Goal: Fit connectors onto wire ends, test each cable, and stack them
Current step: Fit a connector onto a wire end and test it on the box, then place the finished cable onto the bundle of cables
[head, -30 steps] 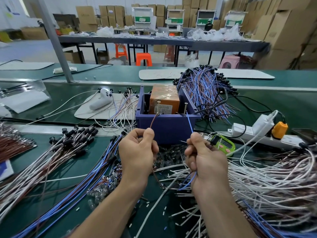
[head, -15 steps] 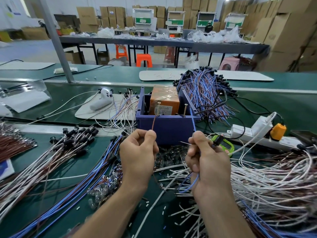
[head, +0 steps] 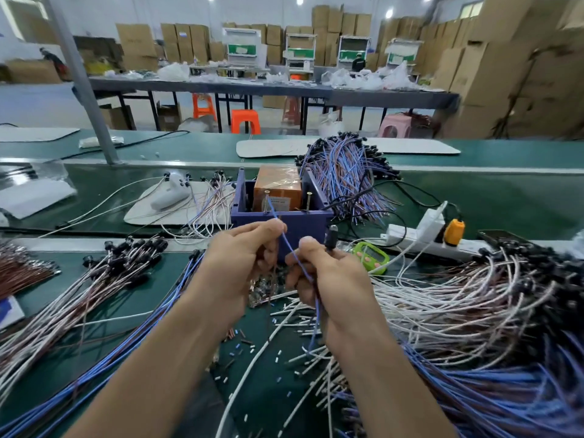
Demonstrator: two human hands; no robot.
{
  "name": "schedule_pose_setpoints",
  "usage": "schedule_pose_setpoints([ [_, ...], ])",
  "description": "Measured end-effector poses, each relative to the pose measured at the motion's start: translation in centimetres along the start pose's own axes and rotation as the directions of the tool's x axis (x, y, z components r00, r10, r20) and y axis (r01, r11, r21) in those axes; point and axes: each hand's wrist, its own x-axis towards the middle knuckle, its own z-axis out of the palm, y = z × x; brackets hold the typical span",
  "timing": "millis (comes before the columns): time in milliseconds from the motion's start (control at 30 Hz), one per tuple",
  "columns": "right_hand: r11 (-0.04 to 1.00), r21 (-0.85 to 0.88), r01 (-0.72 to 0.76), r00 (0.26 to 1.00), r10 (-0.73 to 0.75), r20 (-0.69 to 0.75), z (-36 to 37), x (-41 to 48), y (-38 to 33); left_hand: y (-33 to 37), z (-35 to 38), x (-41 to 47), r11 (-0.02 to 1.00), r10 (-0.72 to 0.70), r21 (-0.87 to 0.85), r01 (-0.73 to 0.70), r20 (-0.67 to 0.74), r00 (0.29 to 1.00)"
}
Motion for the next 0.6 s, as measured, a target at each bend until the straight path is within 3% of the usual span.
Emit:
schedule_pose_setpoints([
  [100, 1.0, 0.001, 0.029, 1.0, -0.029, -0.003, -2.3, -2.1, -1.7, 1.1, 0.2, -0.8, 0.999, -0.032, -0.029, 0.029, -0.083, 0.996],
  [267, 0.995, -0.01, 0.1, 0.99, -0.101, -0.104, -8.6, -6.5, -5.9, 2.3, 0.6, -2.9, 0.98, -0.008, 0.198, 0.034, -0.13, 0.991],
  [400, 0.941, -0.296, 0.163, 0.962, -0.218, -0.163, -13.1, -9.9, -9.4, 2.5, 1.6, -4.3, 0.965, 0.032, 0.262, 0.003, -0.131, 0.991],
  [467, 0.92, -0.361, 0.15, 0.965, -0.216, -0.148, -14.6, -11.2, -11.0, 2.5, 2.3, -4.6, 0.967, 0.037, 0.253, -0.004, -0.127, 0.991],
  [600, 0.949, -0.3, 0.092, 0.992, -0.114, -0.057, -15.7, -12.2, -12.8, 2.5, 3.8, -4.7, 0.97, 0.043, 0.244, -0.014, -0.114, 0.993],
])
